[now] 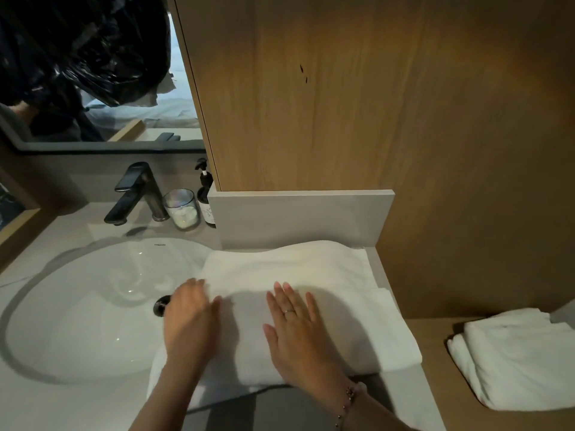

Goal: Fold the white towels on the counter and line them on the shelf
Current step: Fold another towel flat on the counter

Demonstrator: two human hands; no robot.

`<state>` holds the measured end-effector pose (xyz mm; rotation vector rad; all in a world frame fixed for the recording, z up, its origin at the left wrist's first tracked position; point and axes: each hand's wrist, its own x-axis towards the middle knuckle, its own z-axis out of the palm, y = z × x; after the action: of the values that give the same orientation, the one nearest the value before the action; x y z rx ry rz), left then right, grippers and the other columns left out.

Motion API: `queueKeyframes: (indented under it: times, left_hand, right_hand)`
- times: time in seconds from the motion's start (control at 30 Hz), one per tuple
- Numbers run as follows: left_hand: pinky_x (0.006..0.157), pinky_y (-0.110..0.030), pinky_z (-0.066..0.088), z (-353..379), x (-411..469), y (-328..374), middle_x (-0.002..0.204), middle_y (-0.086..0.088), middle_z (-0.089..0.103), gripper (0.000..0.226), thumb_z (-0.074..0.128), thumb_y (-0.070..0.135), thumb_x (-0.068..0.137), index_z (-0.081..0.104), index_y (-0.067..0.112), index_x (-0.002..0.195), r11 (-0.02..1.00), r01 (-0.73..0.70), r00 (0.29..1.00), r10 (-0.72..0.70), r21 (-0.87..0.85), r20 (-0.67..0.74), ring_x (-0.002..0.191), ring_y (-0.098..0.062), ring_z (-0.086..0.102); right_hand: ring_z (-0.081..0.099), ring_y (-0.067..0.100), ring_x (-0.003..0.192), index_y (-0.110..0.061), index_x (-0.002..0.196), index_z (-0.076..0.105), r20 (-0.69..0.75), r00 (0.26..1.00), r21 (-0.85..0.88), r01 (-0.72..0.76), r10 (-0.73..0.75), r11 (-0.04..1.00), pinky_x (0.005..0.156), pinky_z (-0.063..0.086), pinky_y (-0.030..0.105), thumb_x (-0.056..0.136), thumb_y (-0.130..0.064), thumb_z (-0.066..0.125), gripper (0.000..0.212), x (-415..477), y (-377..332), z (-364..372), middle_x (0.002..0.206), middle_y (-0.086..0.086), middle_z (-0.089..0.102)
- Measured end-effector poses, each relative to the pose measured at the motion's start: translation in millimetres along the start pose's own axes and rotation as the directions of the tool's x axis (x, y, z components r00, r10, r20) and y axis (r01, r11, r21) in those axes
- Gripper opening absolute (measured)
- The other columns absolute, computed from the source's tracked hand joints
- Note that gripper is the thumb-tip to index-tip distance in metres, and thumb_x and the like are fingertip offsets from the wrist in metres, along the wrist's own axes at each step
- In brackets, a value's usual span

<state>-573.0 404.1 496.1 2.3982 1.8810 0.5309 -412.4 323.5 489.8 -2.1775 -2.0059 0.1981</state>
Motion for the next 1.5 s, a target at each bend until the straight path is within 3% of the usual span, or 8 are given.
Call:
queueKeyframes:
  times: [0.17,0.3,0.53,0.7,0.87,1.1,1.23,1.5]
  left_hand:
    - [0.107,-0.029,0.028,21.8,-32.7,49.6,0.14,-0.005,0.041,0.076,-0.002,0.048,0.098,0.051,0.007,0.132,0.956,-0.28,0.893,0.293,-0.089,0.341,0.124,-0.025,0.052]
    - [0.11,-0.022,-0.01,27.1,-33.5,41.0,0.143,0.012,-0.021,0.122,-0.044,0.075,0.043,-0.01,0.018,0.146,0.986,-0.149,0.906,0.168,-0.079,0.388,0.134,-0.001,-0.018]
    - [0.117,-0.034,-0.005,18.0,-36.2,27.7,0.155,0.005,-0.019,0.111,-0.021,0.08,0.057,-0.005,0.022,0.15,1.0,0.018,0.927,-0.015,-0.005,0.374,0.144,-0.015,-0.014]
    - [0.117,-0.036,0.002,17.5,-38.2,24.3,0.159,-0.009,-0.005,0.104,-0.015,0.072,0.063,0.004,0.021,0.151,0.994,0.103,0.943,-0.105,0.022,0.317,0.146,-0.024,-0.004]
    - [0.117,-0.04,0.008,16.4,-40.4,15.1,0.158,-0.013,0.003,0.086,0.007,0.07,0.083,0.007,0.017,0.151,0.982,0.183,0.931,-0.191,0.053,0.311,0.146,-0.027,0.003]
    - [0.114,-0.033,0.02,6.0,-11.1,-11.7,0.154,-0.004,0.028,0.064,0.035,0.05,0.093,0.028,0.016,0.147,0.99,0.12,0.944,-0.089,-0.08,0.318,0.141,-0.02,0.025]
    - [0.09,-0.027,0.039,-2.0,11.7,-12.1,0.12,0.0,0.059,0.054,0.046,0.059,0.081,0.061,0.021,0.116,0.988,0.037,0.944,0.015,-0.152,0.328,0.111,-0.018,0.054]
    - [0.06,-0.013,0.029,-8.5,25.6,-11.7,0.08,0.012,0.05,0.024,0.062,0.043,0.086,0.044,0.034,0.072,0.979,0.017,0.945,0.052,-0.205,0.324,0.072,-0.003,0.047]
  right_hand:
    - [0.052,0.013,0.124,-0.017,0.124,0.063,0.024,1.0,-0.024,-0.008,0.008,1.0,0.107,0.027,0.039,0.1,-0.036,0.012,0.059,-4.6,22.1,13.3,0.134,-0.002,0.056]
    - [0.046,0.009,0.129,-0.021,0.134,0.052,0.024,0.999,0.005,-0.035,0.035,0.999,0.106,0.032,0.033,0.099,-0.048,0.009,0.062,-15.2,47.4,13.4,0.141,-0.005,0.048]
    - [0.023,0.024,0.141,-0.018,0.147,0.029,-0.189,0.957,0.106,-0.203,0.22,0.973,0.115,0.018,0.032,0.091,-0.063,0.022,0.073,-28.0,87.4,17.5,0.155,0.005,0.025]
    - [0.017,0.02,0.145,-0.027,0.15,0.012,-0.065,0.925,0.32,-0.336,0.374,0.886,0.115,0.017,0.036,0.08,-0.078,0.019,0.087,-25.9,107.6,8.8,0.159,-0.004,0.011]
    - [0.001,0.013,0.146,-0.021,0.152,0.009,0.037,0.915,0.196,-0.402,0.403,0.894,0.117,-0.001,0.031,0.091,-0.064,0.02,0.076,-18.7,128.8,-5.3,0.159,-0.004,0.002]
    - [0.052,0.015,0.11,-0.023,0.112,0.058,0.182,0.907,0.502,-0.418,0.38,0.757,0.092,0.045,0.033,0.089,-0.041,0.059,0.029,-13.3,174.8,-41.4,0.125,-0.004,0.054]
    - [0.054,0.013,0.089,-0.016,0.086,0.063,0.232,0.913,0.571,-0.406,0.334,0.714,0.069,0.042,0.021,0.082,-0.027,0.071,0.015,-1.5,188.3,-49.6,0.105,0.001,0.057]
    - [0.059,0.014,0.098,-0.013,0.09,0.068,0.399,0.882,0.695,-0.469,0.25,0.545,0.081,0.046,0.024,0.083,-0.018,0.07,0.009,6.8,193.9,-48.2,0.113,0.006,0.064]
